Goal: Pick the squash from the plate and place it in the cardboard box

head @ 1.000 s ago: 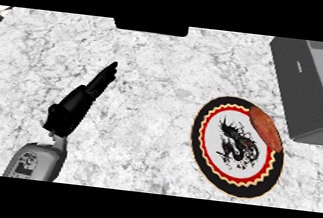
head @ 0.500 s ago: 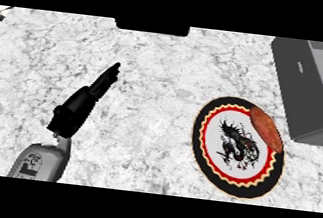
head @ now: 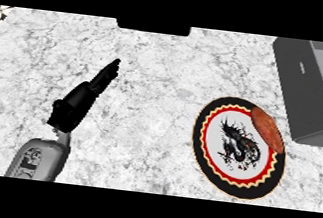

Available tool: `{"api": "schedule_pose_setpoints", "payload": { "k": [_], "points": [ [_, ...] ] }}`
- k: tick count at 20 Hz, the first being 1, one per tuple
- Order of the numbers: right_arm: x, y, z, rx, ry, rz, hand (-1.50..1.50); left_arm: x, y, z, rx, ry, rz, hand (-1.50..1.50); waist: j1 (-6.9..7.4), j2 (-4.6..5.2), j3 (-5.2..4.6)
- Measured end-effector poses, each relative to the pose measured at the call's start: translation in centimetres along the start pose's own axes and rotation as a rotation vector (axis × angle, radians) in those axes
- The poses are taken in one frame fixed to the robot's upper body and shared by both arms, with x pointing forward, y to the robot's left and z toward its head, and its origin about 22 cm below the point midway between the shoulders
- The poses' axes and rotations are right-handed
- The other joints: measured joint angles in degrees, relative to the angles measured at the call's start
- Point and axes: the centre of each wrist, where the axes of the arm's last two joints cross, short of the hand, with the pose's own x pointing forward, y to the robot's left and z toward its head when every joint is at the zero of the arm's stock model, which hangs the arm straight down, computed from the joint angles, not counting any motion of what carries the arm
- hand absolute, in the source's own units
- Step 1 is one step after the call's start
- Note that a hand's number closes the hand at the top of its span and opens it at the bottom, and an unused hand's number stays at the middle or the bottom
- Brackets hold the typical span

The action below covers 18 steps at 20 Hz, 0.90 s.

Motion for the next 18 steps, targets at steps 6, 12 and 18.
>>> {"api": "schedule_pose_setpoints", "payload": {
  "k": [6, 12, 18],
  "points": [
    [-1.9, 4.2, -0.6, 0.091, 0.118, -0.107, -1.50, -0.2, -0.3, 0.4, -0.012, 0.002, -0.002, 0.00, 0.49, 0.17, 0.04],
    [-3.6, 6.3, -0.5, 0.144, 0.149, -0.232, -1.50, 0.4, -0.6, 0.4, -0.011, -0.001, 0.003, 0.00, 0.61, 0.16, -0.01],
    [-5.0, 5.8, -0.2, -0.022, 0.142, -0.506, -1.50, 0.0, -0.5, 0.5, -0.006, -0.004, -0.005, 0.00, 0.32, 0.27, 0.11]
  ]
}}
